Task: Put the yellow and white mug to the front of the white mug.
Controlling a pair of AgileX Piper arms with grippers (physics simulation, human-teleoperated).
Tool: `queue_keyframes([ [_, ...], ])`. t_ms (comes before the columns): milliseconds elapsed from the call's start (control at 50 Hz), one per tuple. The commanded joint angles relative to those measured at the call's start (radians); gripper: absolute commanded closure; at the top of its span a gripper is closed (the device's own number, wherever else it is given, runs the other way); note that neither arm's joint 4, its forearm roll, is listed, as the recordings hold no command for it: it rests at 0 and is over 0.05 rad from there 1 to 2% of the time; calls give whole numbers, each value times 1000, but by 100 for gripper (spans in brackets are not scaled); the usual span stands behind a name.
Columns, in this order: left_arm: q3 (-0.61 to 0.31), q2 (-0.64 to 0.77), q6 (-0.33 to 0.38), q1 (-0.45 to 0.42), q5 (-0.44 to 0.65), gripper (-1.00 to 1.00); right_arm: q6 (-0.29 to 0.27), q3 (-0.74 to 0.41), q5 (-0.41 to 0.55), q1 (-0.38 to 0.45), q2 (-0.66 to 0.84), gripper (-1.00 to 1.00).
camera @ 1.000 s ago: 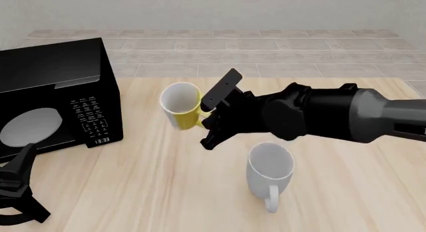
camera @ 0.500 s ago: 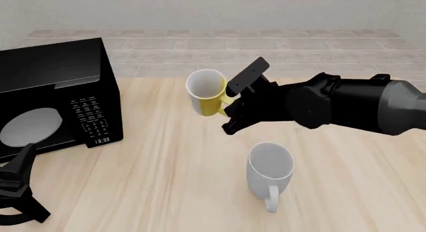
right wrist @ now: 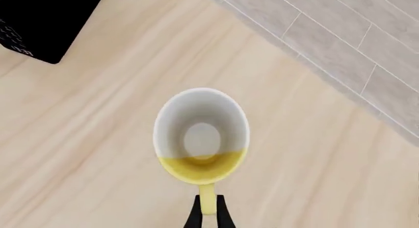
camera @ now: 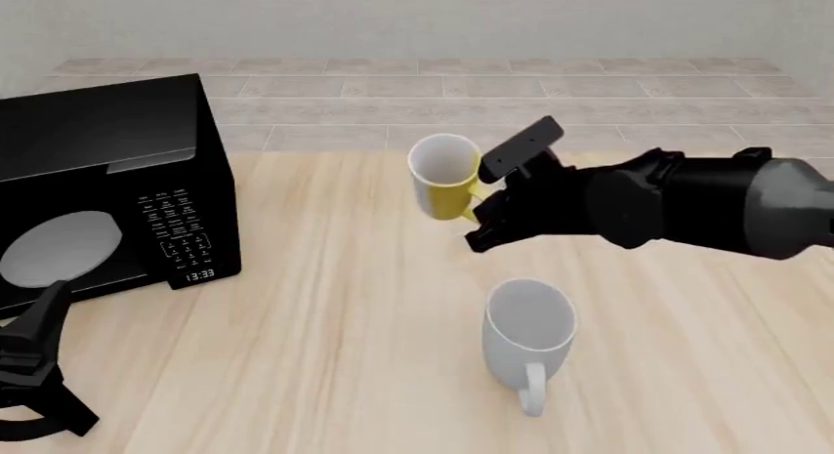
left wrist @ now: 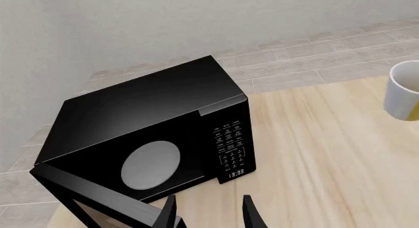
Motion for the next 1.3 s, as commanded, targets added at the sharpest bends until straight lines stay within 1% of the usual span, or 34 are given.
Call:
queue_keyframes([
  [20,0,0,0,0,0,-100,26,8,-27,-41,20,100],
  [260,0,0,0,0,0,-100,40,13,-60,-84,67,100],
  [420,0,0,0,0,0,-100,60,13,-73,-103,88,100],
  [580,0,0,0,0,0,-100,66,13,-89,-133,118,100],
  [640,0,0,0,0,0,-100,60,10,-92,-149,132,100],
  [940,0,0,0,0,0,-100,80,16,-125,-192,184,100],
  [1020,0,0,0,0,0,-100,78,21,-136,-201,199,100],
  [1040,0,0,0,0,0,-100,70,19,-139,-210,211,100],
  [1080,0,0,0,0,0,-100,77,20,-144,-211,214,100],
  [1300,0,0,0,0,0,-100,72,25,-140,-234,223,100],
])
